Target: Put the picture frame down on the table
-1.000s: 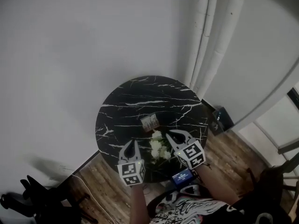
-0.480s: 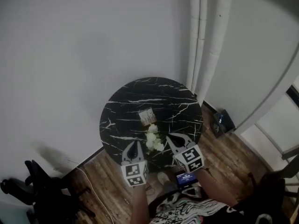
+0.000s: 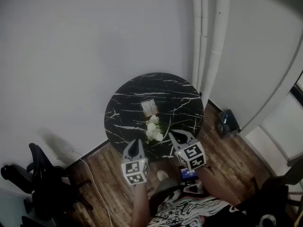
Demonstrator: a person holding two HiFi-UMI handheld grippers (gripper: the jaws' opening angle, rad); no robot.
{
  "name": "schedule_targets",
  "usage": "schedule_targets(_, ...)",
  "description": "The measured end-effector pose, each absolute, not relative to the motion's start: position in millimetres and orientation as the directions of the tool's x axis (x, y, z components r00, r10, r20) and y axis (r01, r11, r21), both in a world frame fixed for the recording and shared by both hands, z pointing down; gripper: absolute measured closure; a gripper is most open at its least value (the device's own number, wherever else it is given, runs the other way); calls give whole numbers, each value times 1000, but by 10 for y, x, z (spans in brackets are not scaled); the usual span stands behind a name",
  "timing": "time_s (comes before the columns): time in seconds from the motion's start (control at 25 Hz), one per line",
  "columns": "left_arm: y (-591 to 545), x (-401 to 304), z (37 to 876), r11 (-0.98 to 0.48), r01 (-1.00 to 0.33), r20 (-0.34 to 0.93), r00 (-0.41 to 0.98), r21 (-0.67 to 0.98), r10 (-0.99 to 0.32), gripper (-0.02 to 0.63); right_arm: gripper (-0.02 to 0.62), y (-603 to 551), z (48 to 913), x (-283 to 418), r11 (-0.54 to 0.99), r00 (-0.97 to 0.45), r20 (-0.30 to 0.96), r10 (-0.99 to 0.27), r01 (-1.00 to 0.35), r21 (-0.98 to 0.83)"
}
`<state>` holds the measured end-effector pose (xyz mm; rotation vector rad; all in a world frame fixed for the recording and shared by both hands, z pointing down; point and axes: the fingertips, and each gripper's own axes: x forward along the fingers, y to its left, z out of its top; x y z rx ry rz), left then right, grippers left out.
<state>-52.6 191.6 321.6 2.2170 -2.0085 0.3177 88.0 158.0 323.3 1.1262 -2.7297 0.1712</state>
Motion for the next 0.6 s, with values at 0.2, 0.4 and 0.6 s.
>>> schedule_targets(0.2,1960,-426,3113,-117,-992,221,102,-54,-970,592,578,1616,3172,895,720,-714,189,-674,-693,-52)
schedule_targets(0.4,1948,-450,3106,-115,-992,217,102,-47,-971,592,578,1634,3161,825,732,-725,187,-663,-680,-44)
schedule_targets(0.6,1934,-389,3154,-122,-991,233,106,-55,-967,592,577,1627,3183,851,731,-723,195,-663,-681,-42)
